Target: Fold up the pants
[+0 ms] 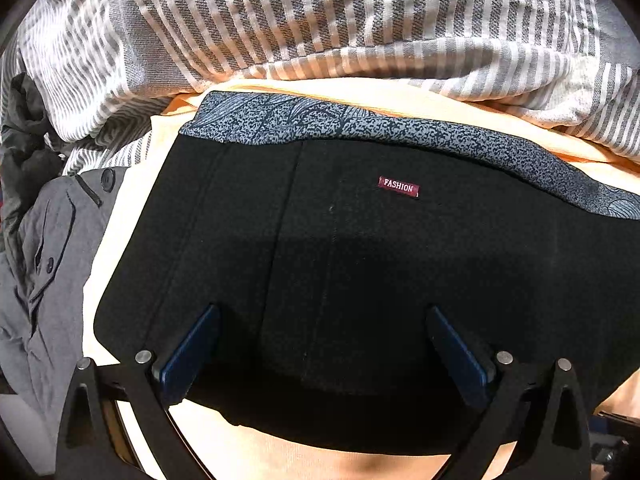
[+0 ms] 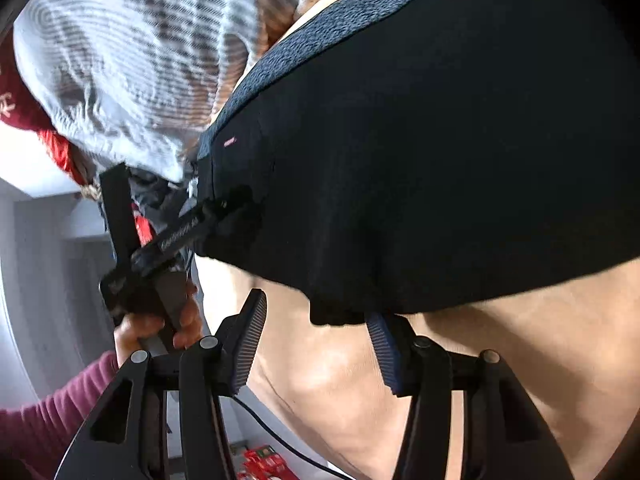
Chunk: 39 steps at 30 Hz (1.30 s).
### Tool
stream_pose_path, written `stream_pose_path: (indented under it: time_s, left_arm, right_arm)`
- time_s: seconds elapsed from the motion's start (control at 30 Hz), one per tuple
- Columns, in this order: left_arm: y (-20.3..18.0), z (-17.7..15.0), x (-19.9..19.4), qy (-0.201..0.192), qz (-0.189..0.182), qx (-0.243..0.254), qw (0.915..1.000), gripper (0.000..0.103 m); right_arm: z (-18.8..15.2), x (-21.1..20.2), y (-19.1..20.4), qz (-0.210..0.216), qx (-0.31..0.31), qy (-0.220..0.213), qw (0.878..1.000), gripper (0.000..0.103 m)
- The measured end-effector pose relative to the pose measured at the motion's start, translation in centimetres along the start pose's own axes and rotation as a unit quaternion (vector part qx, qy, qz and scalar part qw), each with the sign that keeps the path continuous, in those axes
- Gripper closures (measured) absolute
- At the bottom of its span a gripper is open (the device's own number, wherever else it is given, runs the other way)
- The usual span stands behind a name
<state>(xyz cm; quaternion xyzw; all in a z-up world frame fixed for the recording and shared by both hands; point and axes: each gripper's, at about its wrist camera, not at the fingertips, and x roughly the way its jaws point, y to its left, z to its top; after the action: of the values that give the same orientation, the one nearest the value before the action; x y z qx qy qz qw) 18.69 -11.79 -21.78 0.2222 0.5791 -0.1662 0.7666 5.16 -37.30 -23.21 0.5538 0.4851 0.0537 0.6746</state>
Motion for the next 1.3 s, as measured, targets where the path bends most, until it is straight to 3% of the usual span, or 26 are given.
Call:
stream_pose_path:
  time_s: [0.03,0.07,0.17,0.3,0.37,0.53,0.57,0.63,0.67,0.77,0.83,0.9,1.1,1.3]
  left_arm:
    - [0.3,0.2,0.3,0.001,0.000,0.000,1.0000,0.000]
    - [0.6,0.3,0.4,0.001,-0.001,0.001,1.0000,0.000]
    - [0.6,0.2,0.4,-0.001,-0.004,0.003,1.0000,0.000]
    - [0.8,0.4,0.6,-0.001,-0.002,0.003,1.0000,0.000]
    - [0.7,0.3,0.5,-0.004,-0.001,0.004,1.0000,0.000]
    - [0.2,0.2,0.2,-0.010,0.009,0.005,0.9999,0.000]
    - [0.2,0.2,0.1,-0.010,0.010,0.006,0.9999,0.000]
    - [0.1,0.2,0.0,-0.006,0.012,0.005,0.9999,0.000]
    - [0.0,0.3,-0.1,-0.002,0.014,0.004,0.9999,0.000]
    - [-0.5,0.5,-0.8,0.014,0.026,0.005,0.9995,0.000]
    - [-1.2,0.2,-1.8,0.017,0.027,0.011,0.9994,0.000]
    - [-2.2,-0.1,-3.2,0.015,0.022,0.017,0.9995,0.000]
    - [-7.9,-1.1,-7.3,0.014,-0.020,0.045,0.9987,0.000]
    - [-16.8,-2.0,-8.8,0.022,-0.060,0.104,0.9925,0.000]
  right_arm:
    - [0.0,0.2,-0.1,-0.002,0.002,0.001,1.000,0.066]
    - [0.0,0.3,0.0,-0.005,0.001,0.007,1.000,0.089]
    - [-0.1,0.2,0.3,-0.013,-0.009,0.014,1.000,0.099]
    - [-1.6,-0.7,0.2,-0.036,-0.016,0.039,0.998,0.100]
    - [-2.2,-2.1,0.9,-0.069,-0.040,0.049,0.996,0.098]
    - [1.4,-5.5,1.4,-0.120,-0.051,-0.005,0.991,0.093]
    - [2.3,-5.3,1.2,-0.136,-0.053,-0.002,0.989,0.088]
    - [3.5,-4.5,-0.5,-0.177,-0.044,0.020,0.983,0.090]
    - [3.6,-4.7,-1.5,-0.163,-0.022,0.024,0.986,0.092]
    - [2.8,-7.2,-3.2,-0.117,0.040,0.010,0.992,0.087]
    - [1.3,-8.8,-2.8,-0.125,0.028,0.008,0.992,0.075]
    - [-0.5,-11.0,-2.8,-0.117,0.024,0.009,0.993,0.049]
    - [-3.0,-16.8,-5.0,-0.120,0.068,-0.021,0.990,0.047]
    - [-3.5,-22.0,-7.8,-0.137,0.097,-0.057,0.984,0.046]
